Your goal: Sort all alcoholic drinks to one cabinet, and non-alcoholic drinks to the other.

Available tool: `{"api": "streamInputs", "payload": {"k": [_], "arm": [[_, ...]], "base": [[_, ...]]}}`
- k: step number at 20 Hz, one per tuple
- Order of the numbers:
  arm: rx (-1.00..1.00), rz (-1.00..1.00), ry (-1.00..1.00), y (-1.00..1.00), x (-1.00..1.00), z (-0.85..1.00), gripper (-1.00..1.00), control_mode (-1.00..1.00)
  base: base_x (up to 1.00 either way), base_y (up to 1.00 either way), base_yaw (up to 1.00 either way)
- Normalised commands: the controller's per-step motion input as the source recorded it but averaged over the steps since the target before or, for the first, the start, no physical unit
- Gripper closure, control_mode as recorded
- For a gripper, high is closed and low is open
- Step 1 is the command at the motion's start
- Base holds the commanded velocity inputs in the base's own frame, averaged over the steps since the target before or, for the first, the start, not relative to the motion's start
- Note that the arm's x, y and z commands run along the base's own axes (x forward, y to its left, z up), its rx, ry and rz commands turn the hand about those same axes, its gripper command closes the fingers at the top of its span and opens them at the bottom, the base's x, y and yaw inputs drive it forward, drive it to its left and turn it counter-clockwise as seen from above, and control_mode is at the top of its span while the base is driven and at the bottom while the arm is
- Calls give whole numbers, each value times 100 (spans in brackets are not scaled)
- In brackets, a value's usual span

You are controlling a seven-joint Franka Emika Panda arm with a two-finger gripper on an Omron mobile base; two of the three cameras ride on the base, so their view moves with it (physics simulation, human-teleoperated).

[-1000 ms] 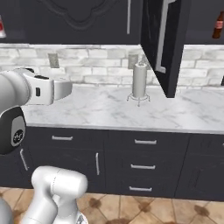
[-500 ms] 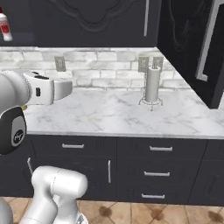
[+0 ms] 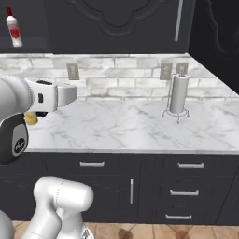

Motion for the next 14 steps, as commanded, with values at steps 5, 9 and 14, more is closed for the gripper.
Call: {"api": "streamInputs", "payload": {"k": [5, 9, 14], "arm": [[0, 0, 0, 0, 0, 0, -100, 100], [0, 0, 0, 0, 0, 0, -100, 100], [0, 0, 0, 0, 0, 0, -100, 100]], "base": [[33, 62, -7], [29, 65, -5], [20, 61, -4]]}}
